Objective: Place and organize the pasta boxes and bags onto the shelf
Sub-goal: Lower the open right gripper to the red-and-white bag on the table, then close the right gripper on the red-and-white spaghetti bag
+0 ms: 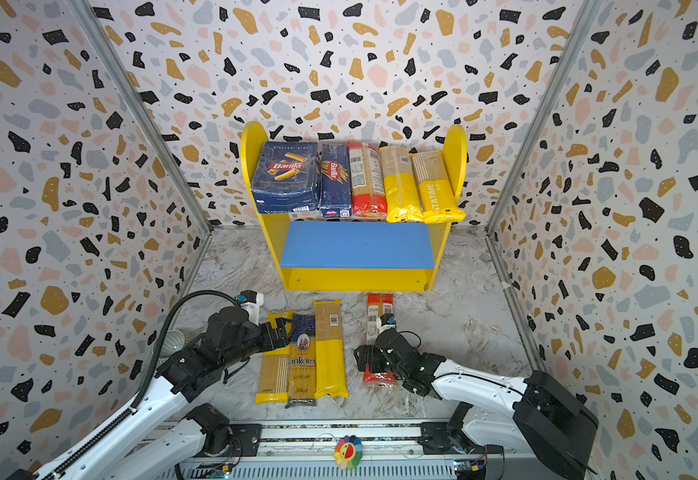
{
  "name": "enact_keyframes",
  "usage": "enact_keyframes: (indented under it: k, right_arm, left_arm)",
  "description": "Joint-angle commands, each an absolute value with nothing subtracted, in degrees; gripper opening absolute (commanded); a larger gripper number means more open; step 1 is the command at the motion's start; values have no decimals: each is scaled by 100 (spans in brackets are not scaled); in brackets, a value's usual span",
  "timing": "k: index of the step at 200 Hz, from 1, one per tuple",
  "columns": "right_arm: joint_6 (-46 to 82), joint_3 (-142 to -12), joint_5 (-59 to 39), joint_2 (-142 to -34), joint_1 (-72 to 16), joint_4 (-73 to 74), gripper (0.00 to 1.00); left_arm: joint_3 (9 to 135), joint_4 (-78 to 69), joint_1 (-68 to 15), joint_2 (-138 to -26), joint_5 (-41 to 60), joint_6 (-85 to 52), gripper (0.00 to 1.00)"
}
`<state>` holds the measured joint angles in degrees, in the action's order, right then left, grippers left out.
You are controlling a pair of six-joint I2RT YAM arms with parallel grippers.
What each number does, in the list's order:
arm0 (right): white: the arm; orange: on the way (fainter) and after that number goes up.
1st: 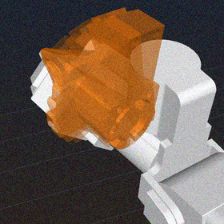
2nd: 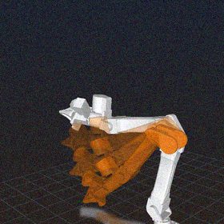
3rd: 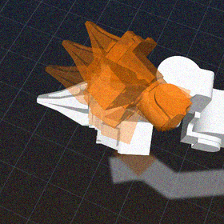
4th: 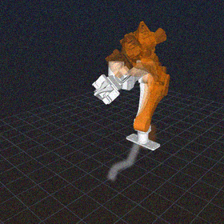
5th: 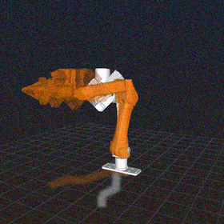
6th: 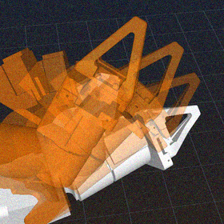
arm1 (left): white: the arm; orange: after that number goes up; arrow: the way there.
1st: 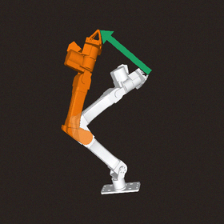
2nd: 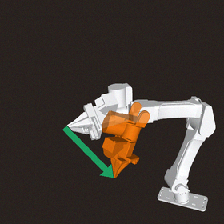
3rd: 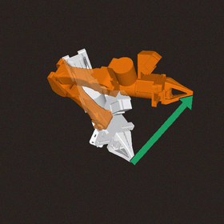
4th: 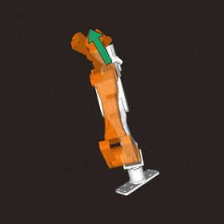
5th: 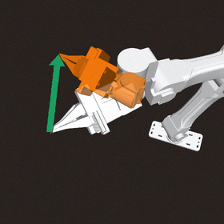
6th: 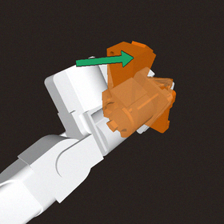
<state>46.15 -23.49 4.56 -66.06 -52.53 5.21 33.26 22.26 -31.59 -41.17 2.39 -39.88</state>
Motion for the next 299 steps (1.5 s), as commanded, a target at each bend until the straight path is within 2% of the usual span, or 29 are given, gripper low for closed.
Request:
enact_keyframes:
  k: [1, 40, 76, 164, 207, 252, 270, 288, 299]
  right_arm:
    - [4548, -2583, 654, -6565, -5300, 28, 99]
    - [4535, -2895, 939, -6601, -5365, -644, 100]
    - [4931, -3484, 2234, -6796, -6028, -1930, 99]
    - [5226, -3516, 2204, -8201, -6012, -1831, 99]
    - [5200, -3376, 1985, -8493, -5841, -1564, 99]
    - [5160, -3081, 1727, -8576, -5734, -1478, 80]
    - [5193, -2893, 1541, -8560, -5722, -1330, 60]
    - [5209, -2722, 1312, -8433, -5714, -1171, 36]
    - [5211, -2616, 1130, -8261, -5710, -1062, 27]
  left_arm:
    - [3074, 2223, -3138, -3841, 120, -4104, 99]
    - [2819, 2225, -3138, -3590, 44, -4079, 100]
    - [2623, 2025, -3138, -3586, 270, -4113, 100]
    - [2430, 2066, -3138, -3157, 325, -4177, 99]
    - [2362, 2122, -3142, -2984, 377, -4245, 100]
    - [2345, 2126, -3138, -2894, 388, -4288, 100]
    - [2337, 2096, -3139, -2907, 387, -4295, 99]
    - [2328, 2074, -3138, -2935, 402, -4314, 99]
    - [2336, 2069, -3138, -2949, 420, -4315, 100]
